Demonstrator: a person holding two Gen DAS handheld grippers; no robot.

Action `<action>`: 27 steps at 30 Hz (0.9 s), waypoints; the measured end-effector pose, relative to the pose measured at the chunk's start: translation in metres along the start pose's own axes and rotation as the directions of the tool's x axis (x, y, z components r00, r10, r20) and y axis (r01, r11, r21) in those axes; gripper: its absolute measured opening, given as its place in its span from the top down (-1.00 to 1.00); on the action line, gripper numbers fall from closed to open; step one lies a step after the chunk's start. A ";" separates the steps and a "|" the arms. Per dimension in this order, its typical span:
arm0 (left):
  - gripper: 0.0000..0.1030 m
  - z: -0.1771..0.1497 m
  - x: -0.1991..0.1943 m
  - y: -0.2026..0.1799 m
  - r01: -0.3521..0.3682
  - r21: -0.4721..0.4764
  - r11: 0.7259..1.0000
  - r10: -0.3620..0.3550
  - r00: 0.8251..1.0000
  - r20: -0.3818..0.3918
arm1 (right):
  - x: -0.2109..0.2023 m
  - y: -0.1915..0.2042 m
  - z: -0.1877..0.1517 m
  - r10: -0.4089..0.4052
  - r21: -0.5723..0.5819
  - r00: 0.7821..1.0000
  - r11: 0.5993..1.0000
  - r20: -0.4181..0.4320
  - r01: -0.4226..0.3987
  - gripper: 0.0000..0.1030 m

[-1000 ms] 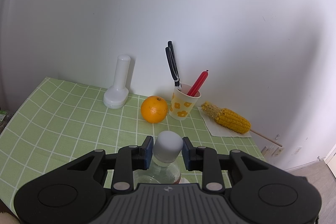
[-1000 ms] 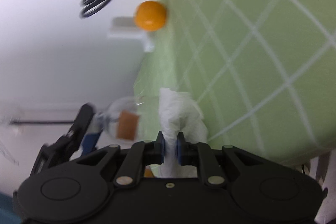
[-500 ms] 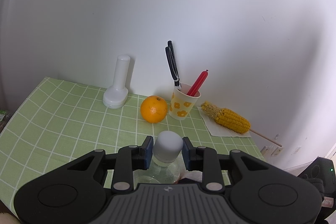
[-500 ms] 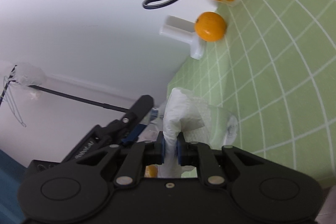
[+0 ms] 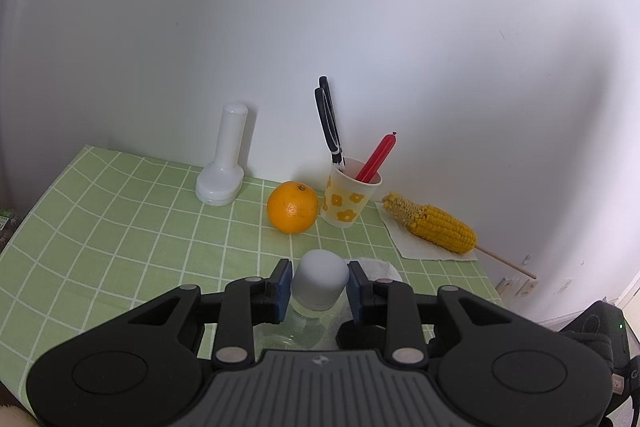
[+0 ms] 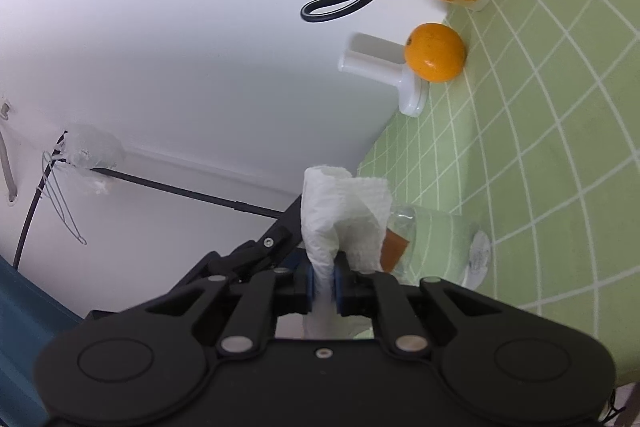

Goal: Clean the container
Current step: 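Rub the towel in the right tool along the bottle body held by the left tool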

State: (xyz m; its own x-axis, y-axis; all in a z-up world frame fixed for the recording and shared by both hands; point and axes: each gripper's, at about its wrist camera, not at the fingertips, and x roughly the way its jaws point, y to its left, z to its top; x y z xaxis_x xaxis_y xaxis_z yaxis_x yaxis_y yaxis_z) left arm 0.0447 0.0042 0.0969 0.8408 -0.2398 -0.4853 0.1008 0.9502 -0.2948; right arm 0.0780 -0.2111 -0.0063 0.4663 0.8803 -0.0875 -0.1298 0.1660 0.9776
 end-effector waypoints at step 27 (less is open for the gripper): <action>0.40 0.003 -0.003 0.003 -0.003 0.006 1.000 0.003 1.000 -0.004 | -0.002 -0.046 -0.004 -0.245 0.062 0.969 0.967 -0.034 0.247 0.81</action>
State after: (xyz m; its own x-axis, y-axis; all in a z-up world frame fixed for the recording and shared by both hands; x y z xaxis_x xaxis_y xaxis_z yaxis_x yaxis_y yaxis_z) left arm 0.0441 0.0086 0.1003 0.8388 -0.2379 -0.4897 0.1015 0.9520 -0.2887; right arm 0.0794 -0.2188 -0.0523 0.4543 0.8271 -0.3308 0.0440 0.3501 0.9357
